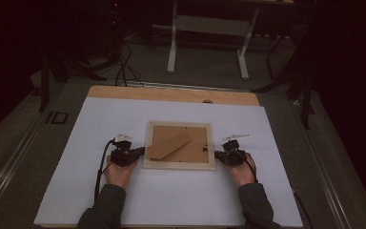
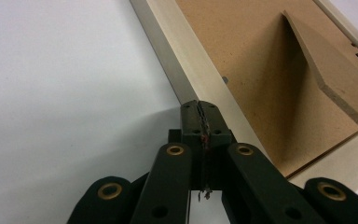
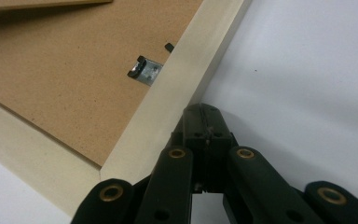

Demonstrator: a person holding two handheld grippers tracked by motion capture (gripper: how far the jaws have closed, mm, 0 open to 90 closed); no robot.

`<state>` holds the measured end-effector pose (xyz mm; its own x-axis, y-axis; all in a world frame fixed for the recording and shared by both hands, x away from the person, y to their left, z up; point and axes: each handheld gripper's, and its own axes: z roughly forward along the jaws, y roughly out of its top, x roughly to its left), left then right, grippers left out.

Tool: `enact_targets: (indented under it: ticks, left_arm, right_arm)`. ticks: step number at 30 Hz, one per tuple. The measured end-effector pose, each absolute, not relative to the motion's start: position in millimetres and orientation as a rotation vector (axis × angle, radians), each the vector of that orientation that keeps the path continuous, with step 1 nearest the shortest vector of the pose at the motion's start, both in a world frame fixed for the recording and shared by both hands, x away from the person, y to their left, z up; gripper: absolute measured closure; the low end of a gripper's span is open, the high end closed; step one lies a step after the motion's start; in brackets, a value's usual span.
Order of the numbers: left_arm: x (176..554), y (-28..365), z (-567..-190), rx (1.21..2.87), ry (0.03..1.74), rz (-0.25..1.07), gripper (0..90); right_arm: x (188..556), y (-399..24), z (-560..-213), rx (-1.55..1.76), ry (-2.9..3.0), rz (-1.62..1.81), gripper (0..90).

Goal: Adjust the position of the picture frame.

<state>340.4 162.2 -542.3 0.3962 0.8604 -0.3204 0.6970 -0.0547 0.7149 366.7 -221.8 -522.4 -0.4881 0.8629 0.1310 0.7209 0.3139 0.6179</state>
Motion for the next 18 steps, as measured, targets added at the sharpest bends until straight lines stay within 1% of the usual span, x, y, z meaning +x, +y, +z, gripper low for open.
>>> enact_targets:
  ticks: [5, 9, 13, 14, 16, 18]
  left_arm:
    - [342.7, 164.6, -543.6, 1.808, 1.343, 0.218, 90.0]
    - [344.3, 162.5, -542.4, 1.852, 1.346, 0.235, 90.0]
    - [345.7, 164.2, -542.7, 1.856, 1.332, 0.228, 90.0]
    - [346.2, 165.5, -542.9, 1.855, 1.328, 0.227, 89.6]
    - [347.3, 167.9, -542.5, 1.850, 1.329, 0.215, 86.1]
    - [347.3, 169.2, -540.8, 1.865, 1.324, 0.232, 85.5]
  right_arm:
    - [368.8, -222.8, -521.5, 1.421, 2.384, 0.917, 90.0]
    - [369.0, -224.4, -522.3, 1.419, 2.385, 0.936, 89.9]
    - [370.0, -225.7, -522.5, 1.413, 2.380, 0.956, 89.6]
    - [370.5, -226.2, -522.2, 1.413, 2.377, 0.967, 89.3]
    - [371.0, -227.4, -520.5, 1.420, 2.364, 0.982, 88.4]
    - [371.3, -228.8, -517.3, 1.416, 2.354, 0.983, 87.6]
